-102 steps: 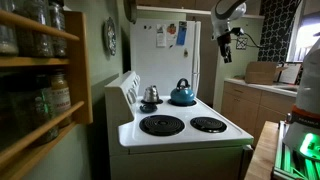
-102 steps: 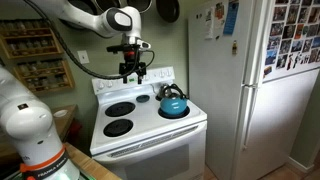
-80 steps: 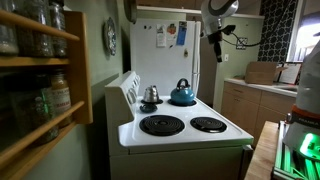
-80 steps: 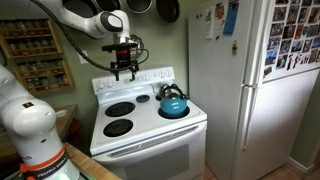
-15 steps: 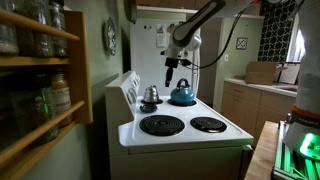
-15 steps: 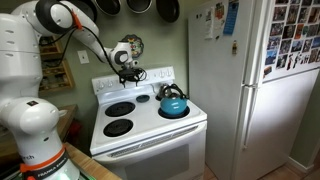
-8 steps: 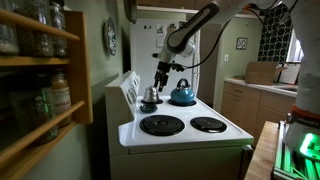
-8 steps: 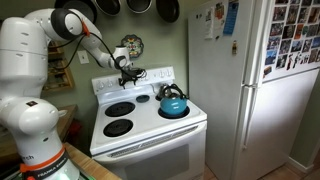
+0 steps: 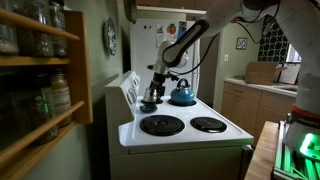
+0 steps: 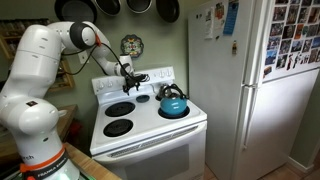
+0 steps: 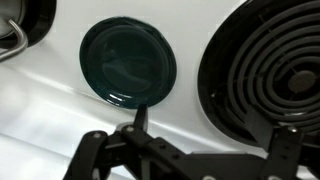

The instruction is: Move the plate on the stove forward

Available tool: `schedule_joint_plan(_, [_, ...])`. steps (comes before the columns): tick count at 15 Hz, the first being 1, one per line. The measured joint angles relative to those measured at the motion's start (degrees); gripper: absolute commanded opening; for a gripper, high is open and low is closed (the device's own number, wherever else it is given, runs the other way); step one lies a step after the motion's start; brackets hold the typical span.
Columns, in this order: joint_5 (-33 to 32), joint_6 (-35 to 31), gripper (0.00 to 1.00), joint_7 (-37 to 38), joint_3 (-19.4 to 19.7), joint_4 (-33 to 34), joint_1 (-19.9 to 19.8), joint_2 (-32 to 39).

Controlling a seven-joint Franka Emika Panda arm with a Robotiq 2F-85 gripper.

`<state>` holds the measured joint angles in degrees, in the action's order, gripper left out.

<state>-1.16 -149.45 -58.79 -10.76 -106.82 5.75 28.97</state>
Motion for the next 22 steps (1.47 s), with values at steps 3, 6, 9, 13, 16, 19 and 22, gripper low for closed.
schedule_joint_plan(3, [-1.89,-0.01,1.00,-0.02,0.00,2.67,0.00,3.24])
schedule_joint_plan(6, [-3.05,0.00,1.00,-0.05,0.00,4.93,-0.11,6.10])
schedule_joint_plan(9, [-3.95,0.00,1.00,-0.80,-0.07,6.77,-0.39,8.66])
schedule_joint_plan(13, [-4.28,0.00,1.00,-3.55,-0.46,9.01,-0.86,11.39])
schedule_joint_plan(16, [-4.45,0.00,1.00,-4.83,-0.48,10.48,-1.00,12.81])
schedule_joint_plan(19, [-4.56,0.00,0.74,-5.85,-0.47,11.85,-1.05,14.00])
schedule_joint_plan(22, [-4.73,0.00,0.51,-6.91,-0.48,13.11,-1.06,15.05])
